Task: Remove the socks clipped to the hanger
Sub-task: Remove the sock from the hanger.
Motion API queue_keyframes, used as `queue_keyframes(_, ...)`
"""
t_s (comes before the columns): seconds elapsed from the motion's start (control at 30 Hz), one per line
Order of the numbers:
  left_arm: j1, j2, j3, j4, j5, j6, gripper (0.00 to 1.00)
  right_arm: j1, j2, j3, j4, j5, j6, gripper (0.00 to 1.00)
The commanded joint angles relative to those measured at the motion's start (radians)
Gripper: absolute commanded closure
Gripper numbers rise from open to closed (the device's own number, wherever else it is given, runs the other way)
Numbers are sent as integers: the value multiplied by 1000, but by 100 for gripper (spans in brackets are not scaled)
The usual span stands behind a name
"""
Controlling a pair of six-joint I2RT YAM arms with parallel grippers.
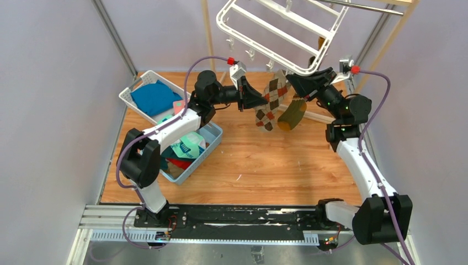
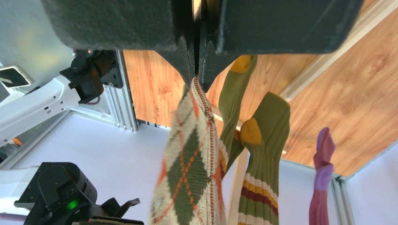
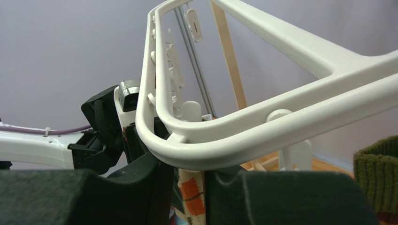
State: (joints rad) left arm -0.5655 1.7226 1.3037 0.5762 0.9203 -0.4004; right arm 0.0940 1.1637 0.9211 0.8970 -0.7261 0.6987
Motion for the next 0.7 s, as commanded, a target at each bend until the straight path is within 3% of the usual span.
queue_keyframes(0.0, -7, -42, 21, -2, -10, -6, 100, 6, -41, -30, 20, 38, -6, 67)
queue_keyframes(0.13, -7, -44, 29, -3, 8, -27, 100, 5, -62, -56, 19, 13, -46, 49)
queue_keyframes(0.3, -8, -55, 20, -2, 10, -38, 100, -6, -78, -89, 32, 20, -90, 39)
queue_keyframes(0.47, -7, -64, 22, -60, -2, -43, 100, -31, -51, -86, 64, 27, -100, 38)
queue_keyframes(0.67, -8, -86, 19, -110, -26, -11, 100, -34, 8, -47, 177, -100, -62, 40)
